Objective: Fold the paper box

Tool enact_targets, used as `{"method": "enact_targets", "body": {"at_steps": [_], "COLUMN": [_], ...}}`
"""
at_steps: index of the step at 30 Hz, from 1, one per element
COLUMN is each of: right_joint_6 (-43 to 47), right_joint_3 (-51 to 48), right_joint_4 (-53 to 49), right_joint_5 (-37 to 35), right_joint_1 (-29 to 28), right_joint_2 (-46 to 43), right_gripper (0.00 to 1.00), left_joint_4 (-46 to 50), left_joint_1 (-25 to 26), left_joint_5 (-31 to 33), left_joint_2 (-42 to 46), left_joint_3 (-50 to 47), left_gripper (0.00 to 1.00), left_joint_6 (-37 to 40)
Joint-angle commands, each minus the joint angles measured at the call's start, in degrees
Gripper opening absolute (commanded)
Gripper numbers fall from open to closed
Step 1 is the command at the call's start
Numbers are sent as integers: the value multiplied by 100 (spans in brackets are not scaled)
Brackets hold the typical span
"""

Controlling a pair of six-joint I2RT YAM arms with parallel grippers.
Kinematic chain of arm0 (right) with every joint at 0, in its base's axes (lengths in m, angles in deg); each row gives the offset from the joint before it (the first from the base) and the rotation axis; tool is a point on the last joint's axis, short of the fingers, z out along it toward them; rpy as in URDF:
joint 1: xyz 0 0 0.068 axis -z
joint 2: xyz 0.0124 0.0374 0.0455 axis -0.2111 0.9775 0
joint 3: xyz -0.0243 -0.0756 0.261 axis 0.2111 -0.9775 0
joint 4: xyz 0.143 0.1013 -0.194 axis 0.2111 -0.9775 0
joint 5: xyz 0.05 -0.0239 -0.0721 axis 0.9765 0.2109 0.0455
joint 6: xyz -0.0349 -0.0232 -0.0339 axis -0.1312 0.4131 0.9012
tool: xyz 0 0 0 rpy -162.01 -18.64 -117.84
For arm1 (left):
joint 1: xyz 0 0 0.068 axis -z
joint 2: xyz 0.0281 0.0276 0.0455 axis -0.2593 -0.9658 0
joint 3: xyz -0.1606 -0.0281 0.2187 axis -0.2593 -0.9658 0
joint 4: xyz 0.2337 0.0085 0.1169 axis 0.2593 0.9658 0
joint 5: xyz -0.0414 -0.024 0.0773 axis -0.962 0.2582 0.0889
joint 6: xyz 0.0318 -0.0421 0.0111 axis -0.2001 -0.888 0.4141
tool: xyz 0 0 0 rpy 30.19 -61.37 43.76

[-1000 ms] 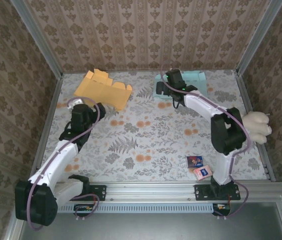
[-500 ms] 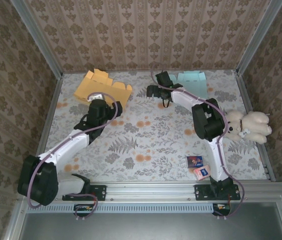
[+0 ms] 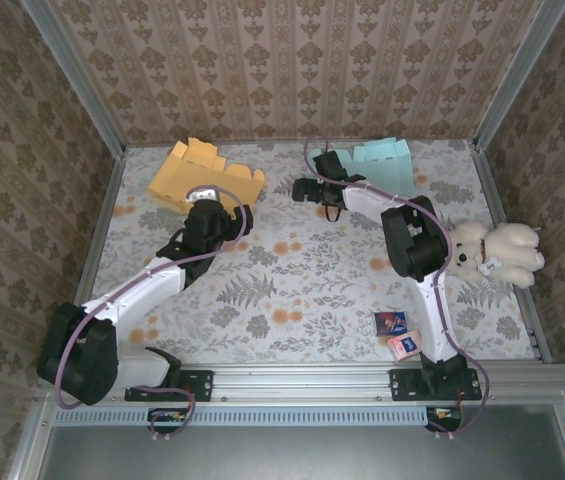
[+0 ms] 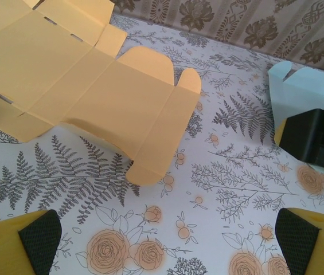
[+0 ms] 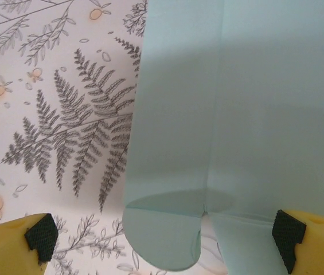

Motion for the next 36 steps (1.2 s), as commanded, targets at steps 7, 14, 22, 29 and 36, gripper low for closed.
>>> {"method": "enact_targets", "body": {"at_steps": [7, 14, 22, 29, 36], "right_joint_6": [-290, -488, -469, -373, -409], "right_joint_3": [-2290, -4388, -5545, -4511, -3151], "right_joint_4": [535, 1146, 927, 310, -56], "right_joint_5": [650, 492, -776, -1824, -2755], "right_joint_1": [-31, -26, -168, -562, -602], "right_joint_2": [-1375, -2741, -4155, -3809, -2884], "right_gripper": [100, 100, 100, 100, 99], "left_joint_4": [238, 441, 485, 417, 355], "left_joint_1": [197, 573, 1057, 1310, 1313], "left_joint_5": [492, 755, 1045, 1238, 1355], "left_joint_2": [601, 900, 831, 760, 801], "left_joint_3": [-206, -321, -250, -236, -243], "left_gripper": [100, 100, 100, 100, 100], "left_joint_6": [59, 53, 64, 141, 291]}}
